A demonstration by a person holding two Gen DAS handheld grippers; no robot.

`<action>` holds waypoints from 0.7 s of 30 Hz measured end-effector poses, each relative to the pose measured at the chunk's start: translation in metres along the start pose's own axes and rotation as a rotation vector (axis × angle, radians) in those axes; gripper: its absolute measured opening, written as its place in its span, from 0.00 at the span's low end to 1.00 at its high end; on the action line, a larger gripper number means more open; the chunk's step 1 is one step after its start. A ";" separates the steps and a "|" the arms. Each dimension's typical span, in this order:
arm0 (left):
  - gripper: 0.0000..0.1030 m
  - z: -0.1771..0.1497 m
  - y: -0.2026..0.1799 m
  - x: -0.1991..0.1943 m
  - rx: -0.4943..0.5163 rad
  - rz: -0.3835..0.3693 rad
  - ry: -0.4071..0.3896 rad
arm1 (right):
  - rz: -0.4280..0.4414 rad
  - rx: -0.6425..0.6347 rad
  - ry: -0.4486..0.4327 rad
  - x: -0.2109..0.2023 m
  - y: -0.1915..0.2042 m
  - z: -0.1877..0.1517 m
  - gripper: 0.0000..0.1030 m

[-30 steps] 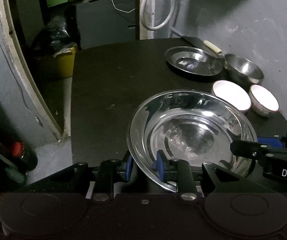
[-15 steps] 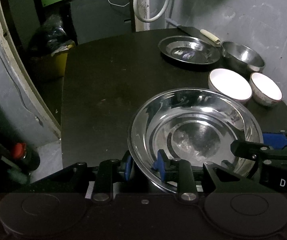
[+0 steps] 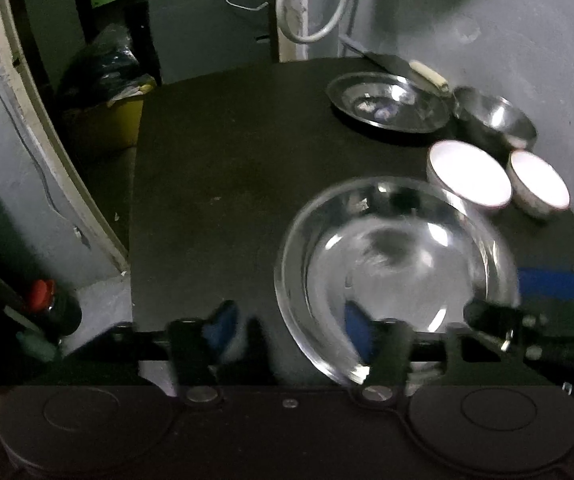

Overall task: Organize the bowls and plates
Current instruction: 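Move both grippers to the labeled shallow steel plate and grasp its rim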

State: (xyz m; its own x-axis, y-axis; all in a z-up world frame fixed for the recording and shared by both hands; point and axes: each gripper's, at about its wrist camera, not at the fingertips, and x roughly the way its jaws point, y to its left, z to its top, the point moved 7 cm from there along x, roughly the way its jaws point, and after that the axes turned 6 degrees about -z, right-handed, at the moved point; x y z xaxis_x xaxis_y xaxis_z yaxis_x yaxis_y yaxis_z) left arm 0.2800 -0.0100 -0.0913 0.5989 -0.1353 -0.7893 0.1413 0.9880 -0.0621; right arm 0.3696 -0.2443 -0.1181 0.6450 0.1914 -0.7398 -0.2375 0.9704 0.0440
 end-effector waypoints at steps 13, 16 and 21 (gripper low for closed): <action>0.99 0.069 0.028 0.007 -0.117 0.000 -0.180 | 0.003 0.101 -0.121 -0.006 -0.038 0.040 1.00; 0.99 0.093 0.028 0.012 -0.130 -0.016 -0.231 | 0.015 0.127 -0.153 -0.001 -0.048 0.057 1.00; 0.99 0.138 0.022 0.031 -0.125 -0.046 -0.268 | 0.068 0.192 -0.201 0.014 -0.061 0.091 1.00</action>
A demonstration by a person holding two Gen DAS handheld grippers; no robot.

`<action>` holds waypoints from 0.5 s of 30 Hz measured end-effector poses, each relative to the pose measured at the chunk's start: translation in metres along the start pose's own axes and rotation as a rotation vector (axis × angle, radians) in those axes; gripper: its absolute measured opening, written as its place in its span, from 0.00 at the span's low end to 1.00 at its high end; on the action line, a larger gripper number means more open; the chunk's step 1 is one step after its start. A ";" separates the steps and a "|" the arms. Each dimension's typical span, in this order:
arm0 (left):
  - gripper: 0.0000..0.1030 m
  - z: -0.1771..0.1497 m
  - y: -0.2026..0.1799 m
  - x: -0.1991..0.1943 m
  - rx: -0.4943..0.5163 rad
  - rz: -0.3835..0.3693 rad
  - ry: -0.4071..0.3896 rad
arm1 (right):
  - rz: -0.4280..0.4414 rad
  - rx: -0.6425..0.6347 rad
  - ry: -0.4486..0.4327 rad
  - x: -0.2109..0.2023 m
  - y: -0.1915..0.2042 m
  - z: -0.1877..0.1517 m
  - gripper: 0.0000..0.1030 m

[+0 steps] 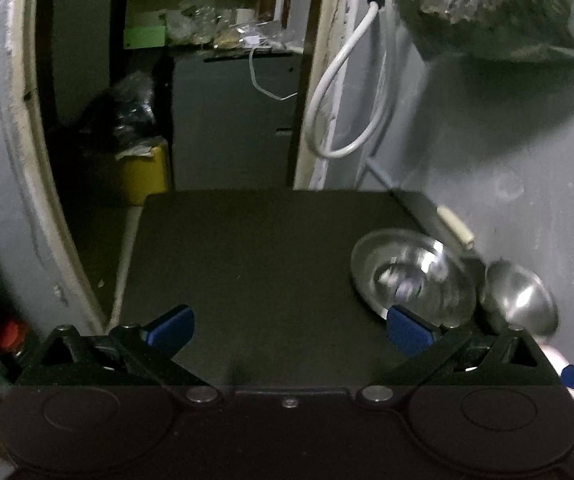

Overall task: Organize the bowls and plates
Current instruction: 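Move both grippers to the labeled shallow steel plate and grasp its rim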

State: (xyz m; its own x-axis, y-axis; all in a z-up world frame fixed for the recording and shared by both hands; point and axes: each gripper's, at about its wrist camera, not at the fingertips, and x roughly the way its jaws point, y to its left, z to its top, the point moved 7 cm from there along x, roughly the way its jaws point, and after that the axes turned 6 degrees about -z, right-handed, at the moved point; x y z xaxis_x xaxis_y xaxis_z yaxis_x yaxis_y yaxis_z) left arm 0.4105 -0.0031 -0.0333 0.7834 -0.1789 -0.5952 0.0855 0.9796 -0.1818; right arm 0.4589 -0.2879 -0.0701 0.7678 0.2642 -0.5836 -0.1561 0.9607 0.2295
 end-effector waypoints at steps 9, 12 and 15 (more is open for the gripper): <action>0.99 0.027 -0.023 0.099 0.043 -0.166 0.115 | 0.032 0.133 0.033 0.063 -0.015 0.029 0.91; 0.99 0.025 -0.025 0.126 0.038 -0.186 0.150 | 0.025 0.162 0.064 0.084 -0.017 0.029 0.88; 0.99 0.024 -0.025 0.145 0.023 -0.204 0.179 | 0.004 0.172 0.087 0.100 -0.019 0.028 0.86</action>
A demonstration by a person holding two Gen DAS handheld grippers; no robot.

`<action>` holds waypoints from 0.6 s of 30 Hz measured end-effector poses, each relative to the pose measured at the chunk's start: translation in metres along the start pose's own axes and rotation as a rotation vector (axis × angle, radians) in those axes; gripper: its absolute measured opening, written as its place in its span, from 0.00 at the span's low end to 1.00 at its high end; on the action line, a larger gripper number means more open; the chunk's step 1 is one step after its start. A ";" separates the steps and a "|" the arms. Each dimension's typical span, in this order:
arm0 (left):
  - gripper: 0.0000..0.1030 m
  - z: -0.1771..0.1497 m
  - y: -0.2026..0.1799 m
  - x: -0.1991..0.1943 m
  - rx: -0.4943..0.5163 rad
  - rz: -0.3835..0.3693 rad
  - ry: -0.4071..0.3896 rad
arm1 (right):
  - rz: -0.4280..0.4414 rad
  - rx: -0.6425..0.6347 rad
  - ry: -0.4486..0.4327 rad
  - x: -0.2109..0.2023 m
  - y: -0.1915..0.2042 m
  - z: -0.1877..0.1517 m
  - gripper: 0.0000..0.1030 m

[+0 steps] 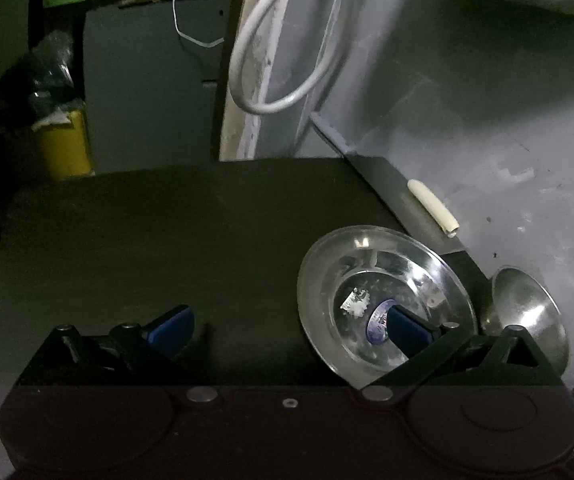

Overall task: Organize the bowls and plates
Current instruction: 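Move both grippers to the labeled shallow steel plate and grasp its rim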

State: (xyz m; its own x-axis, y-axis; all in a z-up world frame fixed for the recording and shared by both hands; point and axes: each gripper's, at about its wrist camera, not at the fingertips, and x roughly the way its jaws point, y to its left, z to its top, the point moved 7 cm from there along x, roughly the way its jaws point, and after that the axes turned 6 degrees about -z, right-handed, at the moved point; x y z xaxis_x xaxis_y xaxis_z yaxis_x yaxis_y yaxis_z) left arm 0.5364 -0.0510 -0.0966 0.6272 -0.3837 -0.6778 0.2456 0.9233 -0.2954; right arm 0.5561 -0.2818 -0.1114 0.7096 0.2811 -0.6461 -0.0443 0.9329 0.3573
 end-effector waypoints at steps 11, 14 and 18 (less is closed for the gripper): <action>0.95 0.007 0.005 0.035 -0.032 -0.014 0.061 | -0.068 0.004 0.037 0.027 -0.003 -0.003 0.85; 0.82 0.008 0.003 0.040 -0.015 -0.001 0.080 | -0.073 0.016 0.030 0.029 -0.003 -0.003 0.83; 0.62 0.009 -0.002 0.043 0.007 -0.003 0.084 | -0.095 0.022 0.038 0.033 -0.004 -0.003 0.77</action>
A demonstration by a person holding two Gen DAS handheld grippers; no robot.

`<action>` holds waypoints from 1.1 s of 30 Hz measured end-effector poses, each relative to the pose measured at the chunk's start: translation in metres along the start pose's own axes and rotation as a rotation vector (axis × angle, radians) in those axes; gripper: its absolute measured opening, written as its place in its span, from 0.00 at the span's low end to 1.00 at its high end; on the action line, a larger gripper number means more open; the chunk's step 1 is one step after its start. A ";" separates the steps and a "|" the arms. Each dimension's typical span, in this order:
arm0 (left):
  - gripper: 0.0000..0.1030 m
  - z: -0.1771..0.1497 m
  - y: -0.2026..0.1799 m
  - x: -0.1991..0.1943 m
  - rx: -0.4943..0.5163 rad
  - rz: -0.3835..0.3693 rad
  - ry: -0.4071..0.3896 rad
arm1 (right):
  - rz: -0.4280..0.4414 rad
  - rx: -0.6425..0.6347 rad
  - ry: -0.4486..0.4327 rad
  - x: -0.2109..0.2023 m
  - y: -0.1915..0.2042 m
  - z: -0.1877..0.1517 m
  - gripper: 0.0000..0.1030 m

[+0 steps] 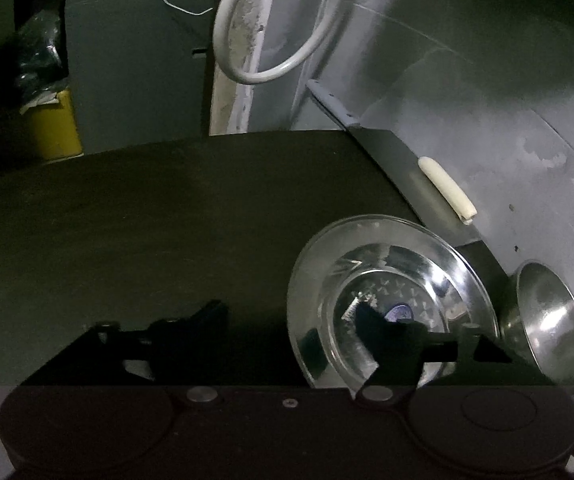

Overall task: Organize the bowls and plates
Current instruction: 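Move both grippers to the labeled shallow steel plate and grasp its rim, then lift the shallow plate and carry it over the stacked deep plates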

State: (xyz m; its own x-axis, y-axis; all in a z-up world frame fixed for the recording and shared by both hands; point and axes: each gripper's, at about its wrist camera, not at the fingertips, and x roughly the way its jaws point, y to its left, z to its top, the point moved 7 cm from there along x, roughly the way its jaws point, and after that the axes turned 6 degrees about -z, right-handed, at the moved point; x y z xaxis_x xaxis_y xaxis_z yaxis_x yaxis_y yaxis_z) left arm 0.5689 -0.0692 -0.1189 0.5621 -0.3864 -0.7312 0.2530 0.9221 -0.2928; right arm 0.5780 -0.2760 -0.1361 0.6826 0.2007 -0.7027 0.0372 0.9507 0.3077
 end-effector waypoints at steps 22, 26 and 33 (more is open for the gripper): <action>0.21 -0.026 0.011 -0.043 -0.067 -0.041 -0.038 | 0.021 -0.055 -0.013 -0.010 0.007 0.001 0.39; 0.21 -0.031 0.013 -0.059 -0.070 -0.029 -0.062 | 0.040 -0.078 -0.022 -0.019 0.015 -0.004 0.38; 0.21 -0.038 0.007 -0.093 -0.066 -0.014 -0.114 | 0.075 -0.110 -0.059 -0.050 0.024 -0.010 0.38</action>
State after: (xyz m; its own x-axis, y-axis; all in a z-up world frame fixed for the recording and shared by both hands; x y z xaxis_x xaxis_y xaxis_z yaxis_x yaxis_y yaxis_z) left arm 0.4886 -0.0260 -0.0761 0.6457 -0.3956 -0.6531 0.2109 0.9144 -0.3454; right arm 0.5376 -0.2604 -0.1004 0.7222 0.2608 -0.6407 -0.0937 0.9545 0.2830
